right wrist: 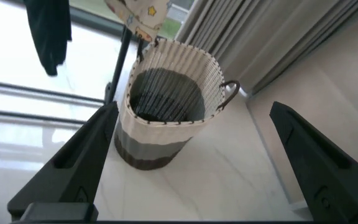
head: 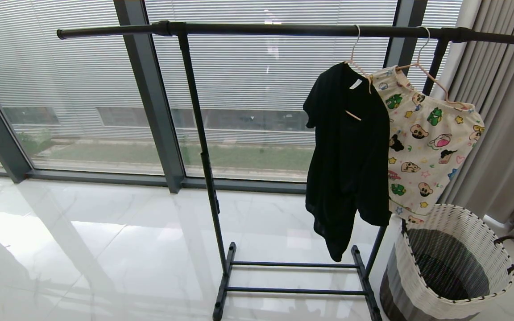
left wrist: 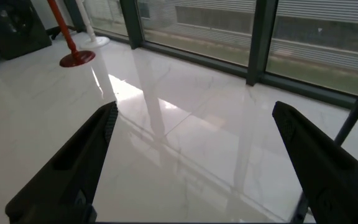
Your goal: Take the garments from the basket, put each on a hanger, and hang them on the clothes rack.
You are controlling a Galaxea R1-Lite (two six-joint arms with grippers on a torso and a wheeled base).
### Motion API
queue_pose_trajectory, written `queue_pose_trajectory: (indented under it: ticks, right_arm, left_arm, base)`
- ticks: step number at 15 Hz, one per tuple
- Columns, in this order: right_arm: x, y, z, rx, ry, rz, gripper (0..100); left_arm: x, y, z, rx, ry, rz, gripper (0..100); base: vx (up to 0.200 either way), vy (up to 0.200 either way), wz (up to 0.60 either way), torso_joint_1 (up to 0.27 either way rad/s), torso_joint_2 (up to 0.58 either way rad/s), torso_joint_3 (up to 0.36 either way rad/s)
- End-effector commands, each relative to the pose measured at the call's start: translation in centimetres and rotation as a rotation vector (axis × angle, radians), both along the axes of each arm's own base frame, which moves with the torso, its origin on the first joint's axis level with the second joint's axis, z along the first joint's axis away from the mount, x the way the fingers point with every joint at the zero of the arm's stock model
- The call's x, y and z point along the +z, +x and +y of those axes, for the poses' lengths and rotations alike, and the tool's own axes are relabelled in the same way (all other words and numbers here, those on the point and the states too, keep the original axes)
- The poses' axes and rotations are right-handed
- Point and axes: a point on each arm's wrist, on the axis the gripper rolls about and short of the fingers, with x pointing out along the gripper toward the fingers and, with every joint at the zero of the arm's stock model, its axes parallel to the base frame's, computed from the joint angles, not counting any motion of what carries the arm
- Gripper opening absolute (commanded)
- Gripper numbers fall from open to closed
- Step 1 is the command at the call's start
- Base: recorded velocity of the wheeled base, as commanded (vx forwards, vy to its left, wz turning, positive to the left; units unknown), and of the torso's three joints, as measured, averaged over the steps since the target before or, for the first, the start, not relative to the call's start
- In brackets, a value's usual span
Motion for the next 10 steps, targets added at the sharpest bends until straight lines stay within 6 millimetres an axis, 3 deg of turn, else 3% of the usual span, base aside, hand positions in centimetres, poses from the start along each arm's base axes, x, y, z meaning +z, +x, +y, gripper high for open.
queue_pose_trajectory:
  ticks: [1, 7, 10]
  right_arm:
    - [-0.24, -0.31, 0.01, 0.002, 0.007, -0.063, 100]
    - [-0.15, -0.32, 0.01, -0.001, 0.011, -0.073, 100]
    - [0.23, -0.83, -0.02, 0.044, 0.009, -0.174, 100]
  left_arm:
    - [-2.21, -2.57, -0.02, 0.092, 0.027, -0.059, 100]
    - [-2.19, -2.57, -0.01, 0.088, 0.022, -0.064, 100]
    - [-2.02, -2.53, -0.07, 0.059, -0.004, -0.104, 100]
  base:
    - [0.000, 0.000, 0.00, 0.000, 0.00, 0.000]
    - [0.000, 0.000, 0.00, 0.000, 0.00, 0.000]
    - [0.000, 0.000, 0.00, 0.000, 0.00, 0.000]
